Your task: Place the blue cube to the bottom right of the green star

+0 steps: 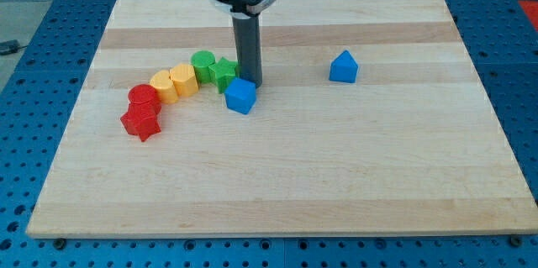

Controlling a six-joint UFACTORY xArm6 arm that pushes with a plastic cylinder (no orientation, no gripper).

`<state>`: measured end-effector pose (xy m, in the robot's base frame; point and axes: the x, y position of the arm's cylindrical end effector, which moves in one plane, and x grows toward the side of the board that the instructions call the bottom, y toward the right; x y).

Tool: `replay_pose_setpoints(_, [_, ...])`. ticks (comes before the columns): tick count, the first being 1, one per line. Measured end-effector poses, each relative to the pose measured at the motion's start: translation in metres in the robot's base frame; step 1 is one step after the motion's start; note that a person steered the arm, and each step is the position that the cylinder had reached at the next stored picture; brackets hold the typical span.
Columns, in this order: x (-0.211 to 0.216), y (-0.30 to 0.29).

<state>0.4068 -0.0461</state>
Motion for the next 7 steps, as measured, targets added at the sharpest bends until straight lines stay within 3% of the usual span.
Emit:
replay_pose_setpoints(2, [0.008,0.094])
replay_pose_setpoints(3, [0.033,0.095])
replay_pose_setpoints(5, [0.088,0.011])
replay_pose_setpoints(7, [0.084,-0.056])
